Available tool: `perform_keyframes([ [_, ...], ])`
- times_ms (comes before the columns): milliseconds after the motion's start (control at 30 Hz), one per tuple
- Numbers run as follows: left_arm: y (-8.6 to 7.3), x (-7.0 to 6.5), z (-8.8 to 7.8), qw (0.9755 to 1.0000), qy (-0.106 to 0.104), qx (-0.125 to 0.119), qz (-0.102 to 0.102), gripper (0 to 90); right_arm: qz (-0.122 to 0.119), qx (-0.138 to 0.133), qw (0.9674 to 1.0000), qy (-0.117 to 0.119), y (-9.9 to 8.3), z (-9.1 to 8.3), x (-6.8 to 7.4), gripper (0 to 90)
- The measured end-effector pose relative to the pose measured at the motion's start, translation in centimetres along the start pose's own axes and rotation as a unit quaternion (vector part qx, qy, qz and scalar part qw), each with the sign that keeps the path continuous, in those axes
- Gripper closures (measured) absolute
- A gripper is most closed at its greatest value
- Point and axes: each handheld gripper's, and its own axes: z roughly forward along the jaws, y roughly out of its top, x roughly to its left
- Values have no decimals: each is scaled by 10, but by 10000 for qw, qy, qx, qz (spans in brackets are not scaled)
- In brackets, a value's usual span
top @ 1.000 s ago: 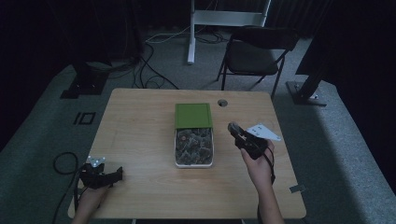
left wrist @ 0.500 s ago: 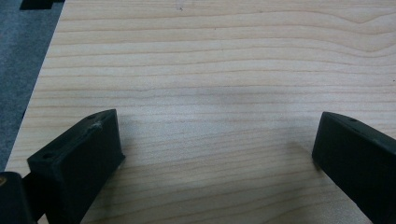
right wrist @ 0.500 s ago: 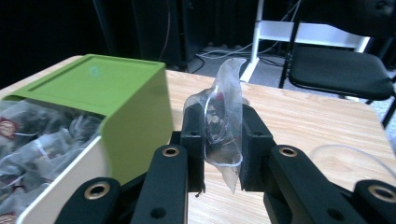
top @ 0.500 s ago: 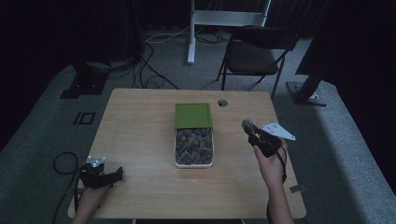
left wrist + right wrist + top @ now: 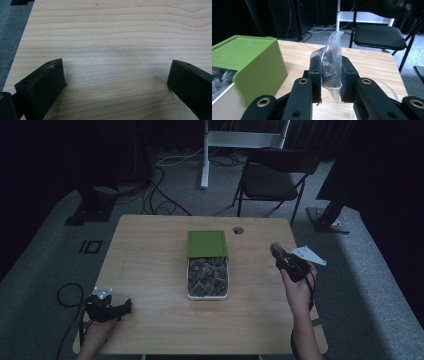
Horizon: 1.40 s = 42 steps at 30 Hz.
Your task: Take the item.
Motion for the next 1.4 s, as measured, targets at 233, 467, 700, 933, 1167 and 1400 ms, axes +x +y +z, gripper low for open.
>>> perform_keyframes([
  [233, 0, 0, 0, 10000, -1, 1, 1, 19, 81, 59, 9998, -198, 3, 3, -15, 752],
  [467, 0, 0, 0, 10000, 0, 0, 0, 19, 218, 112, 9990, -370, 2, 9, -29, 752],
  [700, 0, 0, 0, 10000, 0, 2, 2, 20, 294, 232, 9982, -472, 0, 16, -39, 752],
  [933, 0, 0, 0, 10000, 0, 1, 1, 20, 401, 347, 9973, -512, -4, 22, -46, 751],
  [1167, 0, 0, 0, 10000, 0, 1, 0, 19, 458, 427, 9967, -517, -9, 27, -49, 749],
  [1400, 0, 0, 0, 10000, -1, 0, 0, 19, 572, 556, 9956, -486, -14, 31, -53, 703],
])
